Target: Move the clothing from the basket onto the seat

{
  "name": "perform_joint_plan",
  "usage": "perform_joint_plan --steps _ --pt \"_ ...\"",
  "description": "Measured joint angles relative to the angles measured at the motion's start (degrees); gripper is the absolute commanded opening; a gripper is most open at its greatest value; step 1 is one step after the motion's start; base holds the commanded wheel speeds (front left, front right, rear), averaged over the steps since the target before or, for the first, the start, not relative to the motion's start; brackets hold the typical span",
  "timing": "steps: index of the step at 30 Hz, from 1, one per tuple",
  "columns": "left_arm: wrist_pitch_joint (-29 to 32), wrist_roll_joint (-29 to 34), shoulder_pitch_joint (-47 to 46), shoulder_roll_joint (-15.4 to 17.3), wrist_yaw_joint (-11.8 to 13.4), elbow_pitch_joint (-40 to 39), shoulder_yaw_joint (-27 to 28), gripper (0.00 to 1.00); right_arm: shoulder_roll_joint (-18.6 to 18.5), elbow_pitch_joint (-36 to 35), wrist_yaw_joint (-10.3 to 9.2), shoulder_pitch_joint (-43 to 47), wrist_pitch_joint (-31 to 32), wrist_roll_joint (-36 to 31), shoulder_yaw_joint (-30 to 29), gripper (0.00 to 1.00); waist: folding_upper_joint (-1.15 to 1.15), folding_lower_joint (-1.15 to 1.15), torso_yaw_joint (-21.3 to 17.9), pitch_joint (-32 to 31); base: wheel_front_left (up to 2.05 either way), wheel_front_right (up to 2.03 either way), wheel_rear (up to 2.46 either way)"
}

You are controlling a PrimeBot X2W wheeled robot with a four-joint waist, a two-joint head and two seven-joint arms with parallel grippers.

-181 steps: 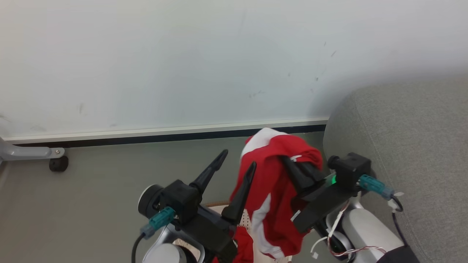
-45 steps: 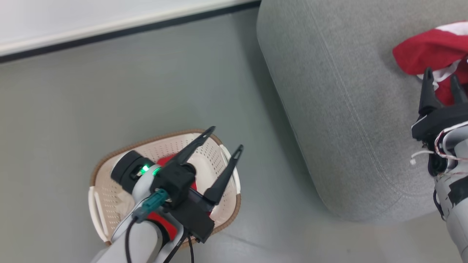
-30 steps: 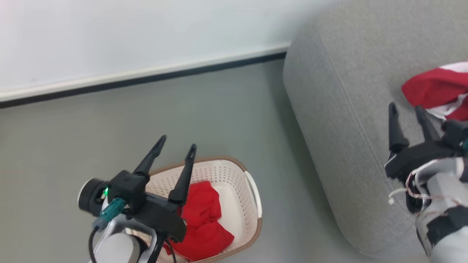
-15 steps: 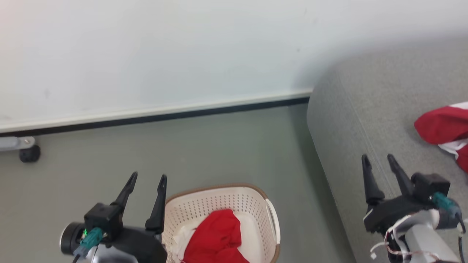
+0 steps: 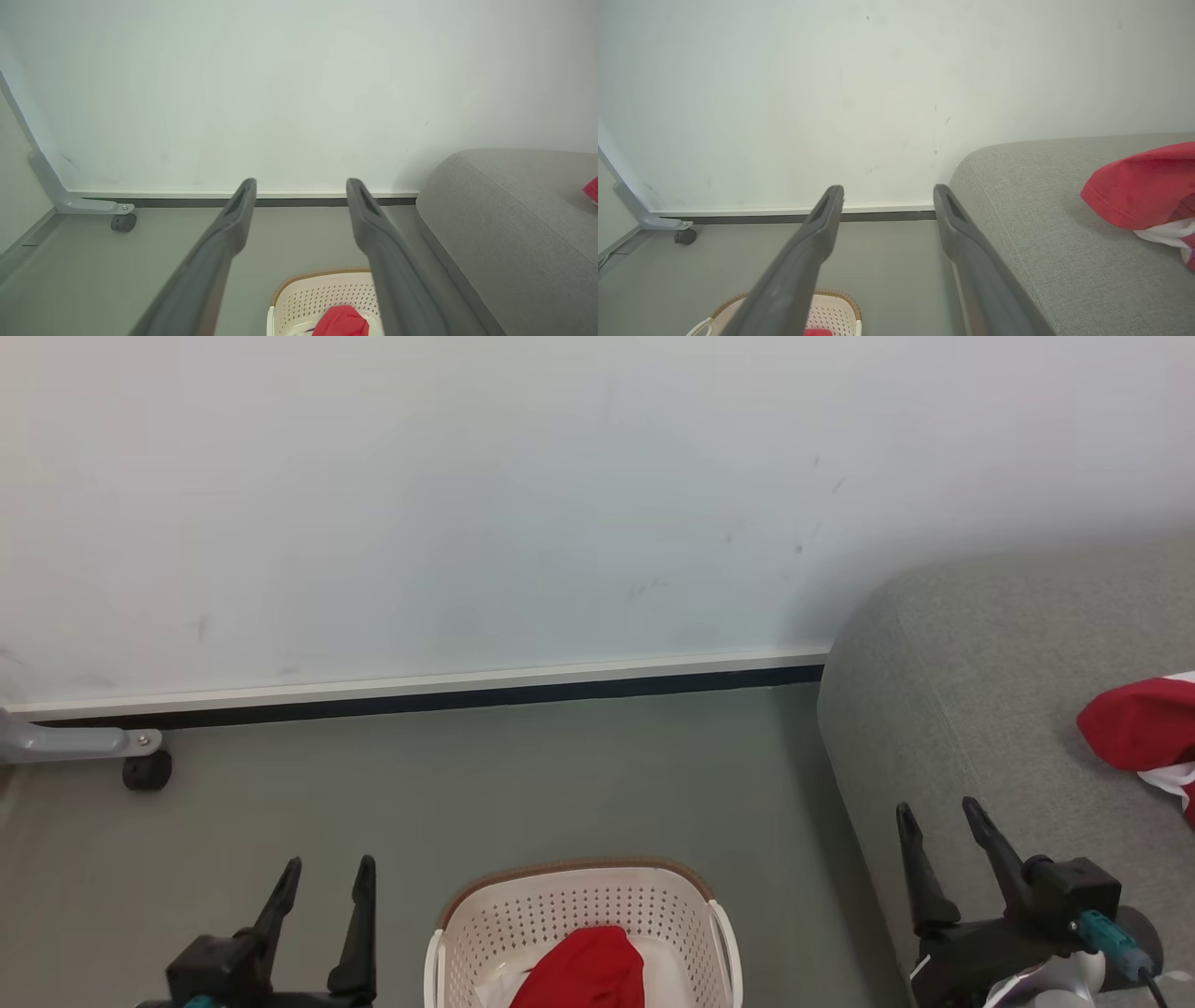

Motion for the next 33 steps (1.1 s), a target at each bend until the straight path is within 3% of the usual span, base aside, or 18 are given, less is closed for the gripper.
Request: perform_joint_plan --steps 18,33 --pt "-1.27 0.70 4.34 -2.22 0.07 -1.83 6.37 1.00 -0.15 -8.99 -3.03 5.89 1.74 -1.34 1.19 1.00 0.01 0.01 0.81 -0.64 0.00 0.00 0.00" --pt "-0.75 3.30 5.16 -4.50 0.08 -3.33 8.37 1.00 -0.73 -13.71 -4.04 6.90 4.63 -1.41 1.05 1.00 0.01 0.01 0.66 -0.23 0.00 0.00 0.00"
